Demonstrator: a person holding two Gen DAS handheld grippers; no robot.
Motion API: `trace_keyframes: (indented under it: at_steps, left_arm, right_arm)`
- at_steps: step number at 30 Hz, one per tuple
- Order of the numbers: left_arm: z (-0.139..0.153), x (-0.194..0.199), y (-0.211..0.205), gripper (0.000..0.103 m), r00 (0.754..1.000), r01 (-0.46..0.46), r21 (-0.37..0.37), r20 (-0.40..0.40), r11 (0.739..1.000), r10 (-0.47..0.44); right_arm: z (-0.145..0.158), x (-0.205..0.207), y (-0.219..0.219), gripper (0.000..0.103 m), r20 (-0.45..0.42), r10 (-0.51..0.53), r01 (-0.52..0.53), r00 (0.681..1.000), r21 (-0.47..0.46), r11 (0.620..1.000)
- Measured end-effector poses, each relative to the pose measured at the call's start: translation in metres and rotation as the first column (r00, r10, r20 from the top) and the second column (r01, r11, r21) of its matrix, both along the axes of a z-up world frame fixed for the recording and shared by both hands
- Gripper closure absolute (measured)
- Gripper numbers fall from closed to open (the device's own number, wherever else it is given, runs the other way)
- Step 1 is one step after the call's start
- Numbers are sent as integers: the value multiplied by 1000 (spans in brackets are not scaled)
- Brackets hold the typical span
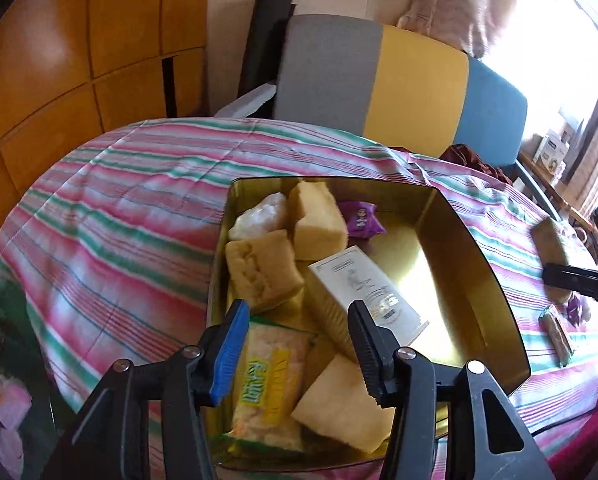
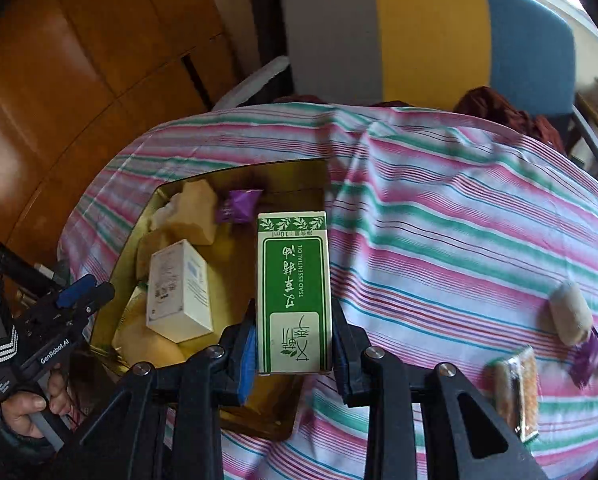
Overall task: Organize objects
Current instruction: 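Release the purple packet with the left gripper while the right gripper drops the green box in the tray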
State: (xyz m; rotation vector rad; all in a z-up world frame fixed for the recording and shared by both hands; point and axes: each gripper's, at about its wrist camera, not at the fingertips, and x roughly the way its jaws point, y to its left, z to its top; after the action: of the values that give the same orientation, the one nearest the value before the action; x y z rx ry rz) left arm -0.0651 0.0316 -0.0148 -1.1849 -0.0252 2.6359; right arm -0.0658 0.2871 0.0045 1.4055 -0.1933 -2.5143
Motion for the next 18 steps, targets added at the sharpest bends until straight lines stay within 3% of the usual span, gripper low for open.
trace_keyframes:
  at_steps: [7,11,15,18]
  left_arm:
    - [-6,4,-36,50,997,-77,24,10,997,77]
    - [-8,5,-48,49,994,-106,33,18,994,105]
    - [-11,6,-53,48,993,-118,36,25,992,117]
    - [-10,6,-53,46,993,-118,35,21,992,117]
  right_arm:
    - [-37,-64,-65,73,104,67,-75,992,68,995]
    - [-61,-87,-91,72,163,81,-90,983,52,995]
    - [-77,-95,-109,65,184,98,-110,978,54,992]
    - [-77,-90,-110,64,185,108,-110,977,1,994]
